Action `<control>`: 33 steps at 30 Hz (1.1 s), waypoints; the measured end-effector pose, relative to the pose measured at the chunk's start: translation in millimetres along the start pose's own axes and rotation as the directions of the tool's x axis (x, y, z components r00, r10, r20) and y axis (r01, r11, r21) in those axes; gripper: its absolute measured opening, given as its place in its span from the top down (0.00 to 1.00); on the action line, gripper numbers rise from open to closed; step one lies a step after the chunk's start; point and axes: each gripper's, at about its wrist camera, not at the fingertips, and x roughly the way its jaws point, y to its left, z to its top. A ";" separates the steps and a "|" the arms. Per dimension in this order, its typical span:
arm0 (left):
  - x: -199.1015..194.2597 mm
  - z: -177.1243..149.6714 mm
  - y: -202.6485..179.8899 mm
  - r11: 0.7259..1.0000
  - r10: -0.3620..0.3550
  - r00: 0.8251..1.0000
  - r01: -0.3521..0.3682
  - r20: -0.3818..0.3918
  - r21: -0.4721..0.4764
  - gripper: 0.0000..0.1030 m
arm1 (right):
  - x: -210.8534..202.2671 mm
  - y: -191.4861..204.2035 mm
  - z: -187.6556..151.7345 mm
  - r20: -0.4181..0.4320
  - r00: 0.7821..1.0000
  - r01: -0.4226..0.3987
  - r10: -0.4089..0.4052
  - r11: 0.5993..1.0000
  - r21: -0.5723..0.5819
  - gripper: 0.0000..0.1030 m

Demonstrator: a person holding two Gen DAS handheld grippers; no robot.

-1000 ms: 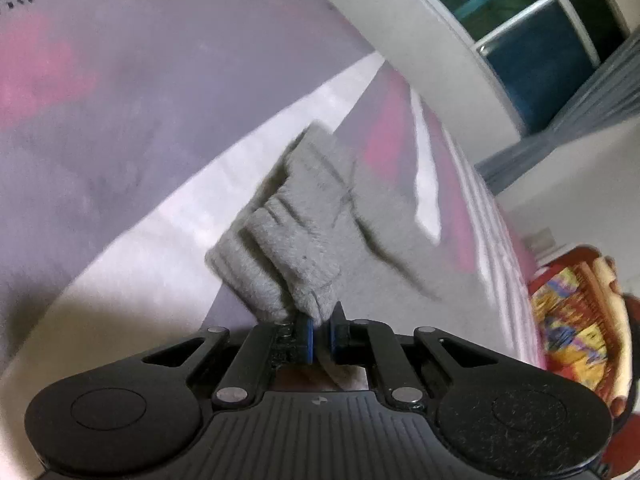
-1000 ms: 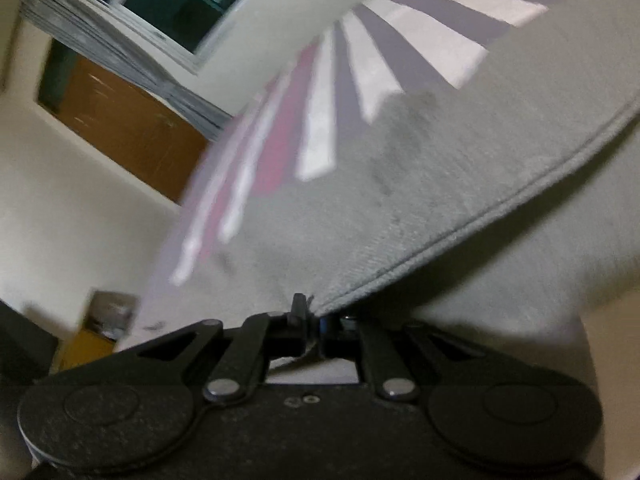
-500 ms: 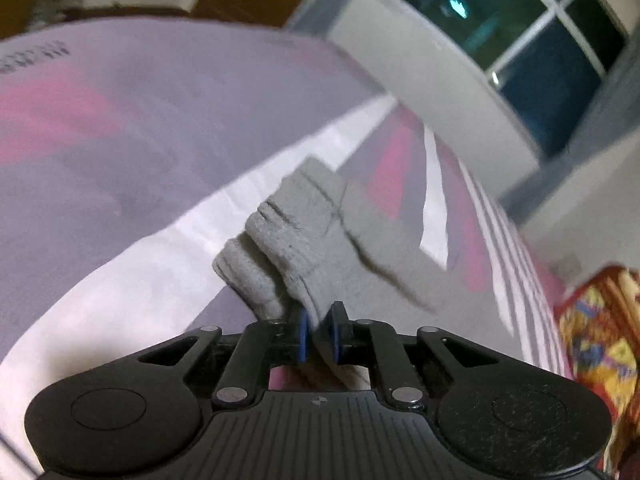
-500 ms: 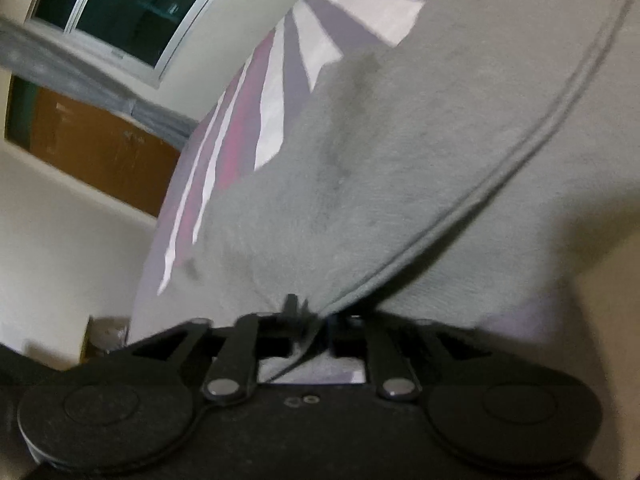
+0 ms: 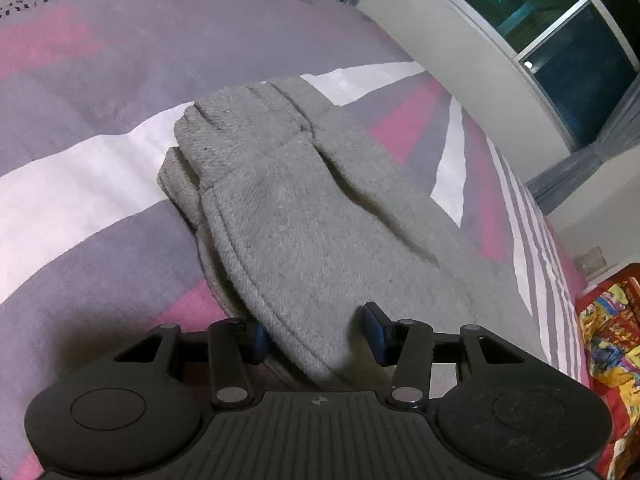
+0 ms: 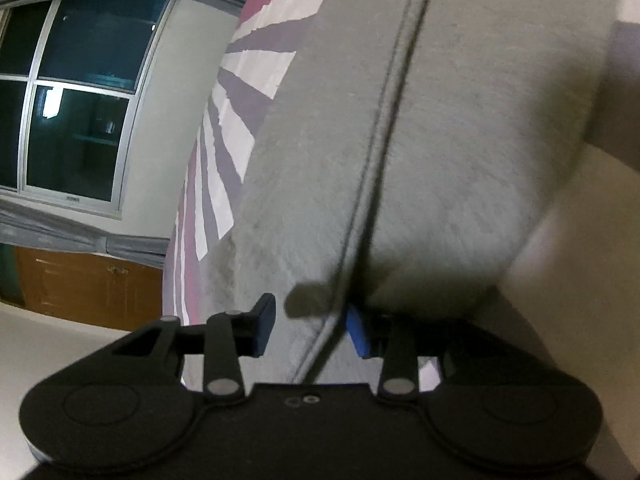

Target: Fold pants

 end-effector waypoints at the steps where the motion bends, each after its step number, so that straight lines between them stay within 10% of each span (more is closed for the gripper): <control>1: 1.7 -0.3 -0.7 1.000 -0.003 1.000 0.003 -0.005 0.005 0.54 | -4.4 -0.4 -0.6 0.002 1.000 0.023 -0.022 0.999 -0.026 0.96; 10: 4.3 1.3 22.1 0.993 -0.090 0.995 0.087 -0.033 -0.076 0.54 | -52.7 -13.8 0.2 0.013 0.997 0.081 -0.081 0.997 0.008 0.98; 14: 5.9 -0.9 18.7 0.995 -0.087 0.996 0.085 -0.035 -0.054 0.54 | -81.8 -11.3 26.4 0.161 0.985 0.077 -0.070 0.996 -0.036 0.61; 16: 6.9 -2.2 17.3 0.996 -0.083 0.996 0.082 -0.031 -0.041 0.54 | -90.4 -17.6 51.1 0.221 0.973 0.079 -0.073 0.997 -0.020 0.58; 21: 8.4 -2.2 9.0 0.998 -0.058 0.998 0.058 -0.029 -0.002 0.54 | -64.4 -39.1 103.6 0.203 0.977 0.066 -0.069 0.998 0.023 0.69; 23: 9.4 -0.9 7.4 0.998 -0.054 0.998 0.054 -0.033 0.009 0.54 | -57.8 -38.0 110.8 0.196 0.976 0.094 -0.092 0.996 -0.005 0.96; 29: 10.0 -0.7 6.9 0.998 -0.060 0.998 0.060 -0.034 0.016 0.54 | -102.2 3.9 97.8 0.312 0.950 0.023 0.023 0.989 -0.143 0.96; 33: 10.8 -0.7 7.1 0.998 -0.059 0.998 0.060 -0.033 0.022 0.54 | -114.4 -24.8 78.1 0.308 0.948 0.100 -0.080 0.994 -0.051 0.96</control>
